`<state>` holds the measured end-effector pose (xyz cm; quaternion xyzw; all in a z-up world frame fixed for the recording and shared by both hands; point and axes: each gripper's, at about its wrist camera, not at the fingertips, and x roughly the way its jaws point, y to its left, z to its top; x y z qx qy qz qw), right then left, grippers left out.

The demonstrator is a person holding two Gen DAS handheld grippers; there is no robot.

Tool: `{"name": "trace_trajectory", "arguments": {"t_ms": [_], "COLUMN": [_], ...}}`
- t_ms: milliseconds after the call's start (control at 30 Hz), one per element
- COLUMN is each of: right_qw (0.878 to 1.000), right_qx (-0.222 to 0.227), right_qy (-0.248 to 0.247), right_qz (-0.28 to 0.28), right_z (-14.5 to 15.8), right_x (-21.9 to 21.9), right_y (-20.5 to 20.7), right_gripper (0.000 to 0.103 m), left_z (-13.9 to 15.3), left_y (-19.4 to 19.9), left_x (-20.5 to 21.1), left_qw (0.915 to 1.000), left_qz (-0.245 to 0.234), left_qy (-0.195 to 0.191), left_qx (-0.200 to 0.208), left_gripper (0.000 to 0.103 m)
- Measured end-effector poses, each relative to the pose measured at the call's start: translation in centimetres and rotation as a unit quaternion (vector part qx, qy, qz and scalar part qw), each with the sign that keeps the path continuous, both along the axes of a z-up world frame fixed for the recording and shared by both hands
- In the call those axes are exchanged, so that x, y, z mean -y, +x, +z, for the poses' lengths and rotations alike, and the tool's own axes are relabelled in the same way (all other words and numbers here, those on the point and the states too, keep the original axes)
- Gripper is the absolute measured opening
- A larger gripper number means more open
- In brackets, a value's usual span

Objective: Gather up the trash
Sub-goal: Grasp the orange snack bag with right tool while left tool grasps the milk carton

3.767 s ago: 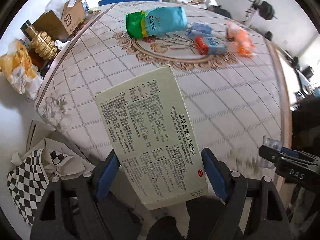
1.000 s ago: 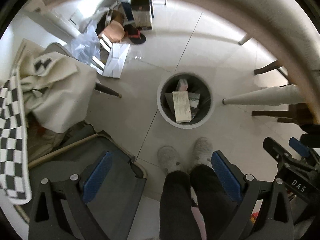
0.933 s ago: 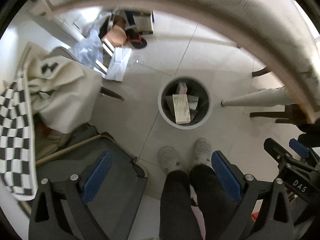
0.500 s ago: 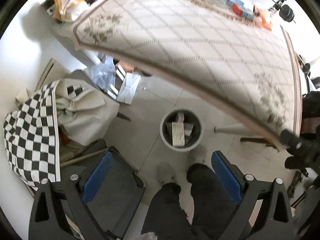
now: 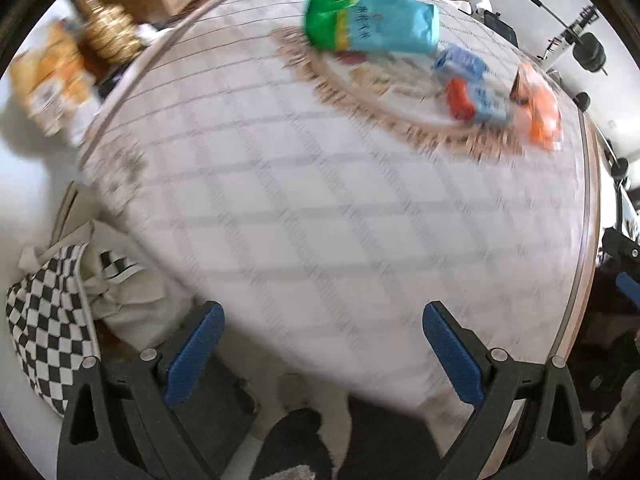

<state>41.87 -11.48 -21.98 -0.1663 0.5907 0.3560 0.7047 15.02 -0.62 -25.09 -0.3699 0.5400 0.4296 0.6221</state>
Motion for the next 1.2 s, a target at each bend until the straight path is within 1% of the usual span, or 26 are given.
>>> {"name": "trace_trajectory", "arguments": {"t_ms": [67, 133, 200, 233, 333, 433, 567, 600, 633, 667, 733, 767, 800, 833, 867, 900, 1000, 1033, 1100, 1200], "right_qw": [1.0, 1.0, 0.999, 0.999, 0.998, 0.995, 0.99, 0.99, 0.992, 0.993, 0.994, 0.995, 0.995, 0.995, 0.996, 0.995, 0.994, 0.993, 0.991, 0.987], "right_qx": [0.0, -0.012, -0.024, -0.027, -0.049, -0.08, -0.121, -0.121, -0.109, -0.104, -0.092, -0.086, -0.083, -0.078, -0.071, -0.069, -0.06, -0.058, -0.049, -0.056], "right_qy": [-0.005, -0.007, -0.006, -0.006, -0.001, -0.003, -0.003, -0.005, 0.0, 0.013, 0.014, 0.019, 0.021, 0.023, 0.029, 0.033, 0.04, 0.038, 0.028, 0.018], "right_qz": [-0.003, -0.013, -0.025, -0.029, -0.051, -0.063, -0.069, -0.067, -0.066, -0.054, -0.053, -0.051, -0.05, -0.05, -0.054, -0.058, -0.087, -0.095, -0.118, -0.149], "right_z": [-1.0, -2.1, -3.5, -4.1, -6.6, -9.5, -12.7, -13.1, -12.9, -12.8, -12.7, -12.5, -12.3, -11.9, -11.4, -11.0, -10.1, -9.6, -9.9, -10.9], "right_x": [-3.3, -6.1, -8.3, -9.2, -12.3, -14.6, -16.5, -16.9, -17.1, -17.4, -17.6, -17.6, -17.6, -17.5, -17.2, -16.8, -15.2, -14.8, -13.5, -12.1], "right_y": [4.4, 8.2, 11.6, 12.6, 17.1, 19.6, 20.6, 20.5, 20.3, 19.8, 19.2, 19.0, 18.8, 18.7, 18.7, 19.0, 20.7, 21.1, 22.9, 25.0], "right_gripper": [0.101, 0.101, 0.101, 0.101, 0.101, 0.101, 0.1, 0.096, 0.086, 0.078, 0.057, 0.049, 0.038, 0.031, 0.029, 0.024, 0.024, 0.024, 0.024, 0.023], "left_z": [-0.7, -1.5, -2.5, -3.2, -5.3, -7.0, -8.2, -8.4, -8.4, -8.3, -8.0, -7.8, -7.4, -7.1, -6.7, -6.2, -5.7, -5.8, -6.1, -6.8], "left_y": [3.8, 6.6, 8.5, 9.4, 11.1, 11.8, 11.5, 11.4, 11.2, 11.1, 11.3, 11.6, 12.2, 12.8, 13.3, 14.3, 17.1, 18.0, 20.2, 22.5], "left_x": [-3.0, -5.4, -7.9, -9.5, -13.1, -15.4, -16.9, -17.1, -17.1, -17.1, -16.8, -16.7, -16.5, -16.4, -16.2, -15.8, -15.1, -14.9, -14.5, -13.9], "left_qw": [0.9999, 0.9997, 0.9993, 0.9988, 0.9968, 0.9946, 0.992, 0.9915, 0.9911, 0.9909, 0.9911, 0.9915, 0.9929, 0.9938, 0.9946, 0.9957, 0.9963, 0.9963, 0.9963, 0.9949], "left_qz": [0.009, 0.018, 0.032, 0.041, 0.065, 0.082, 0.095, 0.098, 0.101, 0.103, 0.103, 0.101, 0.096, 0.092, 0.087, 0.078, 0.049, 0.039, 0.012, -0.02], "left_qy": [-0.006, -0.011, -0.012, -0.013, -0.018, -0.029, -0.032, -0.034, -0.035, -0.035, -0.036, -0.036, -0.037, -0.038, -0.039, -0.045, -0.068, -0.073, -0.083, -0.097], "left_qx": [-0.002, -0.008, -0.015, -0.021, -0.043, -0.058, -0.077, -0.078, -0.079, -0.079, -0.077, -0.073, -0.061, -0.051, -0.041, -0.022, 0.017, 0.022, 0.02, 0.018], "left_gripper": [0.102, 0.102, 0.102, 0.102, 0.102, 0.102, 0.102, 0.102, 0.102, 0.102, 0.102, 0.102, 0.102, 0.102, 0.102, 0.102, 0.102, 0.102, 0.102, 0.102]}}
